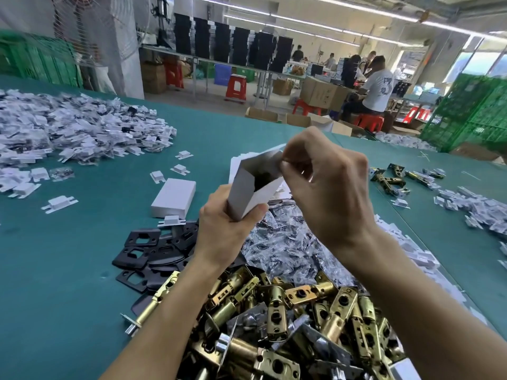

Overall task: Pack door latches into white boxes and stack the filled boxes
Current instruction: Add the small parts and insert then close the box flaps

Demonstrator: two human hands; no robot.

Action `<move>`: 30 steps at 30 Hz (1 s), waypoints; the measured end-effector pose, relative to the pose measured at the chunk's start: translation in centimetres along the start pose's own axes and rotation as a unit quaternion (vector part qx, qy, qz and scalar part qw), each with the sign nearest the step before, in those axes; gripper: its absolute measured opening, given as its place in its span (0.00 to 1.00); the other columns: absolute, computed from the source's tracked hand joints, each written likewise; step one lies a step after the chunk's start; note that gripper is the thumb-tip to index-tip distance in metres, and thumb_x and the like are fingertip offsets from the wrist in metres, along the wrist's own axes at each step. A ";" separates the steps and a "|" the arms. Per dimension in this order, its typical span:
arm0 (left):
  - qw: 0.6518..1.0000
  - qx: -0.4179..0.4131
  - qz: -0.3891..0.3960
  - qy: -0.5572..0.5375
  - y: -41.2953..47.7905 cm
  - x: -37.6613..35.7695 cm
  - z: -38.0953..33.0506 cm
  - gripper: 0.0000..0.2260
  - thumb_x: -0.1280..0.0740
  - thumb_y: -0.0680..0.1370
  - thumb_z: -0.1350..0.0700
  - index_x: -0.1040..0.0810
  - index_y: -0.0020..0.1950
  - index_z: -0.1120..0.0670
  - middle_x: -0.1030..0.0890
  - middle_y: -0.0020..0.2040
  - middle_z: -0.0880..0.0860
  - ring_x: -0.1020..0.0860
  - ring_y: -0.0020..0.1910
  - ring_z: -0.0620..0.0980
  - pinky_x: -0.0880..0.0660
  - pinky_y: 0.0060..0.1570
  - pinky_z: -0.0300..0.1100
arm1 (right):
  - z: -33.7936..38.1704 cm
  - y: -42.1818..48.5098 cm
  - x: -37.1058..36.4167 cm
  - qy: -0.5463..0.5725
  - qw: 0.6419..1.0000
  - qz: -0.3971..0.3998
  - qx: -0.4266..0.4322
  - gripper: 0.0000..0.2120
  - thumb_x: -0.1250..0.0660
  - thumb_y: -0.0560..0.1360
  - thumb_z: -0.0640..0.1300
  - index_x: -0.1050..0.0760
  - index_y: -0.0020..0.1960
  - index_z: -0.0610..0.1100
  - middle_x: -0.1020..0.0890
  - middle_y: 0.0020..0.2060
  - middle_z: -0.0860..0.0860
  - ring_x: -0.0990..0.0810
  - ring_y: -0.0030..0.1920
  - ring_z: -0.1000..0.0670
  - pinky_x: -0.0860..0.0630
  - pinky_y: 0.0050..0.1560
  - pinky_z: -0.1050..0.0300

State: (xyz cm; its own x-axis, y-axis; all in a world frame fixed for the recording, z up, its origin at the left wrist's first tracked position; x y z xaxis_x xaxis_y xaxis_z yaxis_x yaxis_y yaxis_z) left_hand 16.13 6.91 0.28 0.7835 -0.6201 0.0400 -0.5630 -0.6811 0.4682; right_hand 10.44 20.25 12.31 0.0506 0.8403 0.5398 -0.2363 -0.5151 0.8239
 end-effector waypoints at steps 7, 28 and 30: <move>0.999 -0.036 0.003 0.038 -0.1 -0.3 -0.5 0.18 0.22 0.72 0.56 0.26 0.48 0.38 0.22 0.45 0.46 0.25 0.44 0.50 0.29 0.43 0.43 | -0.4 0.1 -0.8 -0.090 0.991 0.098 0.006 0.09 0.32 0.75 0.34 0.31 0.51 0.40 0.19 0.35 0.42 0.23 0.34 0.36 0.24 0.33 0.43; 0.991 0.065 -0.105 -0.056 1.5 2.3 -1.1 0.19 0.23 0.73 0.50 0.26 0.60 0.46 0.18 0.53 0.43 0.19 0.49 0.39 0.19 0.46 0.36 | -6.2 -3.6 -1.8 -0.022 0.946 0.250 -0.205 0.04 0.33 0.78 0.46 0.29 0.48 0.48 0.20 0.41 0.54 0.21 0.42 0.49 0.21 0.46 0.42; 0.987 0.057 -0.144 -0.047 2.0 3.2 -1.4 0.15 0.23 0.73 0.50 0.24 0.56 0.45 0.17 0.49 0.39 0.19 0.46 0.36 0.21 0.44 0.33 | -6.9 -4.6 -2.8 -0.051 0.889 0.399 -0.219 0.04 0.32 0.78 0.45 0.24 0.52 0.48 0.18 0.46 0.51 0.19 0.48 0.50 0.22 0.53 0.47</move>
State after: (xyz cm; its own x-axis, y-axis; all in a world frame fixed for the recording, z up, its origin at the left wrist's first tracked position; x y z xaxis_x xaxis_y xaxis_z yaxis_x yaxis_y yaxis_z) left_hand 17.87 4.07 2.55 0.8901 -0.4251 -0.1646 -0.3517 -0.8701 0.3454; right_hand 4.71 21.46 5.87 -0.2206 0.2049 0.9536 -0.5907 -0.8061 0.0365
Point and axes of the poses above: each hand's wrist, its own y-axis towards the middle knuckle, its own x-axis out of the back of the hand, z = x × y, the point moved 1 cm from there along y, towards the middle knuckle
